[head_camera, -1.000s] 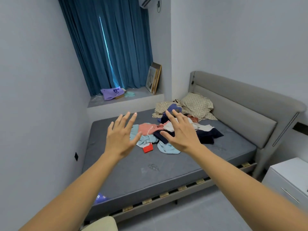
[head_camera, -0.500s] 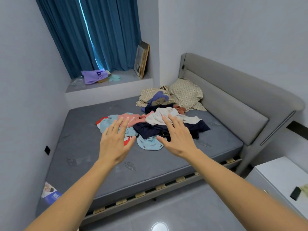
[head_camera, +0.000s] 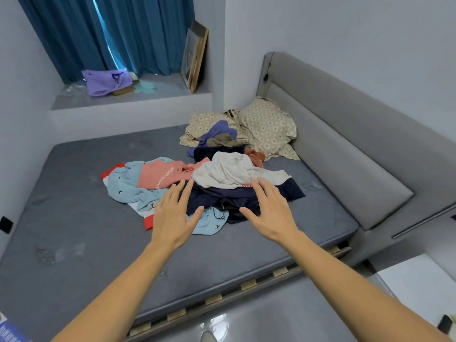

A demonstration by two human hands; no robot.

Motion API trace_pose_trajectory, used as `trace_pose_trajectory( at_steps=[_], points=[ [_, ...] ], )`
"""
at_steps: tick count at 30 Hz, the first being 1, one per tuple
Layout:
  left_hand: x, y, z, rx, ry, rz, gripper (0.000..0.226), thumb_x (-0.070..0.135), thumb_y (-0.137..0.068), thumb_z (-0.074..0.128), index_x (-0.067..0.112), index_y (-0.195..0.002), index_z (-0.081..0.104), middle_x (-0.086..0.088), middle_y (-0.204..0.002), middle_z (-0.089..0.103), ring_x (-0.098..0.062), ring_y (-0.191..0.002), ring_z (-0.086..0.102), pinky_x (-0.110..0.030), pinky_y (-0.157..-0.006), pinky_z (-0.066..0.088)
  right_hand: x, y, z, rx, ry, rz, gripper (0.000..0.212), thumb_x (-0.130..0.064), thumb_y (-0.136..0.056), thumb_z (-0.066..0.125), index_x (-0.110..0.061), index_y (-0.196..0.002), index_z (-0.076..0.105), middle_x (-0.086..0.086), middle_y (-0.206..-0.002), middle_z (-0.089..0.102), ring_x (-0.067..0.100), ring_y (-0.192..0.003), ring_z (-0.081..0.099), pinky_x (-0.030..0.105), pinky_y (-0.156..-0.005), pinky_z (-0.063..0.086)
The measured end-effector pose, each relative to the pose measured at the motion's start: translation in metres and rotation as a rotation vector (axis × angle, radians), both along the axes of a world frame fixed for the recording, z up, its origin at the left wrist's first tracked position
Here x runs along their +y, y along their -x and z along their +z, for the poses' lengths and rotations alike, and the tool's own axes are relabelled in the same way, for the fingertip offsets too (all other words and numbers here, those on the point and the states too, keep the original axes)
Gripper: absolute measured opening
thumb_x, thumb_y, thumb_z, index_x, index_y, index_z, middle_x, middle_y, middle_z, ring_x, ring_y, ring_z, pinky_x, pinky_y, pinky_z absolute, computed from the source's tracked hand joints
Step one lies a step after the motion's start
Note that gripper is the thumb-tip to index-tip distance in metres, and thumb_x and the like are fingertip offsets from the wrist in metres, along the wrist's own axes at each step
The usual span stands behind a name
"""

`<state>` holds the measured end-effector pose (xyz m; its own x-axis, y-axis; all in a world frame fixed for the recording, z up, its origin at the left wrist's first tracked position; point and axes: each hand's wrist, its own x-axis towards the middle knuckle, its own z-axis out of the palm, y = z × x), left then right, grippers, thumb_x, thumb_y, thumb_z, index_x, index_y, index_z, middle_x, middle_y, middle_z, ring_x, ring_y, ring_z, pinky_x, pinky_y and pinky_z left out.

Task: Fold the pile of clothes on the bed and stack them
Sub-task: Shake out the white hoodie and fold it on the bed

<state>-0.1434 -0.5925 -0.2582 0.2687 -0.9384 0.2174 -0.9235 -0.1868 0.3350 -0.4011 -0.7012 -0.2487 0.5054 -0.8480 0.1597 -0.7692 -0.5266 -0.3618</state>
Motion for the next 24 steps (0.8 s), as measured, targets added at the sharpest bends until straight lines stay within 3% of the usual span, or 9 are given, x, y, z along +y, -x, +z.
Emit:
trace_pose_trajectory(
  at_steps=[4, 14, 24],
  points=[
    [-0.079, -0.021, -0.013, -0.026, -0.031, -0.022, 0.077, 0.061, -0.100, 0.038, 0.021, -0.165, 0.027, -0.005, -0.164, 0.036, -0.028, -0.150, 0.035, -0.049, -0.117, 0.038, -0.076, -0.007, -0.015, -0.015, -0.051, -0.047, 0.087, -0.065, -0.098, 0.051, -0.029, -0.167, 0.011, 0.000, -0.174, 0.013, 0.022, -0.160, 0.011, 0.048, -0.122, 0.027],
    [-0.255, -0.025, -0.059, -0.030, -0.135, -0.013, 0.076, 0.061, -0.102, 0.037, 0.023, -0.166, 0.024, -0.006, -0.168, 0.032, -0.028, -0.151, 0.034, -0.050, -0.116, 0.036, -0.251, -0.026, -0.080, -0.017, -0.167, 0.005, 0.089, -0.062, -0.098, 0.054, -0.024, -0.167, 0.013, 0.002, -0.173, 0.016, 0.024, -0.159, 0.013, 0.048, -0.123, 0.028],
    [-0.428, -0.026, -0.195, 0.071, -0.307, 0.148, 0.074, 0.058, -0.105, 0.045, 0.026, -0.167, 0.020, -0.007, -0.167, 0.031, -0.027, -0.153, 0.030, -0.050, -0.115, 0.038, -0.451, -0.059, -0.219, 0.014, -0.298, 0.137, 0.089, -0.059, -0.099, 0.058, -0.024, -0.167, 0.014, 0.003, -0.173, 0.017, 0.029, -0.156, 0.021, 0.051, -0.119, 0.034]
  ],
)
